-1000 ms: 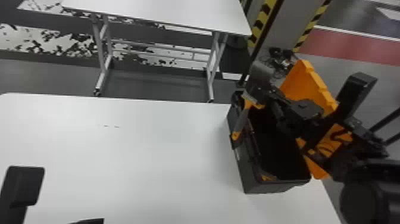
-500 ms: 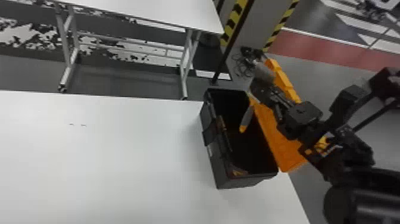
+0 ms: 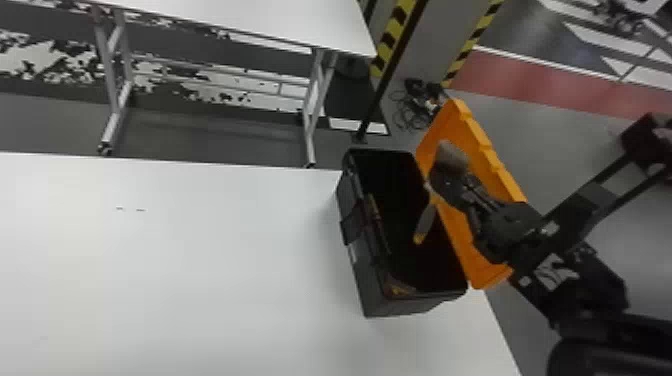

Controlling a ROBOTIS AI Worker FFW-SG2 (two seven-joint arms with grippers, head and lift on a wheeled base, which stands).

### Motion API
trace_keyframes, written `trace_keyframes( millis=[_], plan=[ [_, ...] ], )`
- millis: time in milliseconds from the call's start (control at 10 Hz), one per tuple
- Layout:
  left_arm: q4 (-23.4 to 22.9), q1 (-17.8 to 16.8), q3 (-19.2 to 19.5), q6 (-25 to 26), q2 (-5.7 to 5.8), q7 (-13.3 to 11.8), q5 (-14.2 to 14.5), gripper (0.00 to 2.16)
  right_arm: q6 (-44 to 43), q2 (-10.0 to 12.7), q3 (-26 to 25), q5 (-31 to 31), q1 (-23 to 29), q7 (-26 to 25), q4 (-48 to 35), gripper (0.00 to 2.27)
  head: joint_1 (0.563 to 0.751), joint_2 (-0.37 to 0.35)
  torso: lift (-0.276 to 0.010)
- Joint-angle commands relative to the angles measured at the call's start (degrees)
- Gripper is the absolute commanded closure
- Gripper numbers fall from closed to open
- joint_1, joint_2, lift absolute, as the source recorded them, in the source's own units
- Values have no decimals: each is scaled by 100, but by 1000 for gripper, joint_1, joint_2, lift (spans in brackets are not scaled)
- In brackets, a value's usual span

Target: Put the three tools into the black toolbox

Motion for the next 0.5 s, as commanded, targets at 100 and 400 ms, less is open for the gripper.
trace_keyframes(
  millis=[100,400],
  plan=[
    [-45,6,29,7,0,9,-3,22,-235,73,-83,-284,113,0,388,2138,695,-350,-51],
    [-27,15,38,7,0,44,-3,22,117,117,-118,-653,113,88,484,-1,695,-350,-51]
  ],
)
